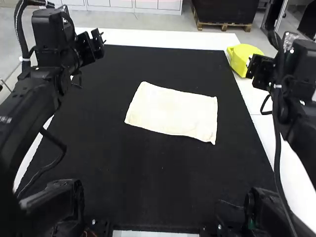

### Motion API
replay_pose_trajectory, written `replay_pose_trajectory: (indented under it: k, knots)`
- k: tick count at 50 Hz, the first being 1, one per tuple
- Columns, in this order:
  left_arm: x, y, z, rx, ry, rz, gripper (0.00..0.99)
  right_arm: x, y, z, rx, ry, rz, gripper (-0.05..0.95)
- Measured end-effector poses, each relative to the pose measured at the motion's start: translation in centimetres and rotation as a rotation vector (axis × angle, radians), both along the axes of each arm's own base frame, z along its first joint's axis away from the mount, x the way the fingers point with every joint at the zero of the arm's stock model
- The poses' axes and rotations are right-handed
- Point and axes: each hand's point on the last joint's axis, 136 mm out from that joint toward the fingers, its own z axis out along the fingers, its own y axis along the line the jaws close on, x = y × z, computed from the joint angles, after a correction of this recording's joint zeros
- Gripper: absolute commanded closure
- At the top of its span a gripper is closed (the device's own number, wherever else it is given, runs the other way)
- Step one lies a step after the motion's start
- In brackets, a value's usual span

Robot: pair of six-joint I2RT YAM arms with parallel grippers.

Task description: Fold the towel.

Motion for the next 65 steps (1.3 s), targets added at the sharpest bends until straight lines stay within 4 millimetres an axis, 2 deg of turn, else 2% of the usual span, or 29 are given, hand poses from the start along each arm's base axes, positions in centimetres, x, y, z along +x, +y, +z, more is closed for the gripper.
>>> replay_pose_trajectory:
  k: [7, 15, 25, 30, 39, 48, 57, 65]
  knots:
    - [2.0, 0.3, 0.3, -0.001, 0.005, -0.004, 0.028, 1.8, -0.2, -1.9, 0.012, 0.079, 0.003, -0.02]
    - [4.2, 0.4, 0.6, 0.005, 0.017, -0.004, 0.028, 3.3, -0.1, -1.8, 0.023, 0.104, 0.018, -0.01]
    - [7.3, -2.6, -2.4, 0.056, 0.144, -0.080, 0.028, 5.5, -0.3, -1.6, 0.047, 0.134, 0.022, -0.01]
    - [8.8, -3.4, -2.9, 0.079, 0.164, -0.101, 0.028, 6.5, -0.4, -2.6, 0.064, 0.171, 0.019, -0.01]
    - [11.8, -3.2, -3.3, 0.096, 0.184, -0.094, 0.028, 8.8, -0.5, -5.1, 0.131, 0.256, 0.018, -0.01]
    - [15.2, -3.6, -5.7, 0.098, 0.249, -0.103, 0.028, 10.9, 0.2, -7.0, 0.190, 0.312, 0.035, -0.01]
    - [18.1, -5.8, -7.9, 0.103, 0.305, -0.149, 0.028, 13.8, 1.2, -8.2, 0.245, 0.352, 0.057, 0.00]
    - [20.6, -7.5, -9.0, 0.108, 0.331, -0.180, 0.028, 16.4, 1.3, -10.3, 0.314, 0.409, 0.049, 0.00]
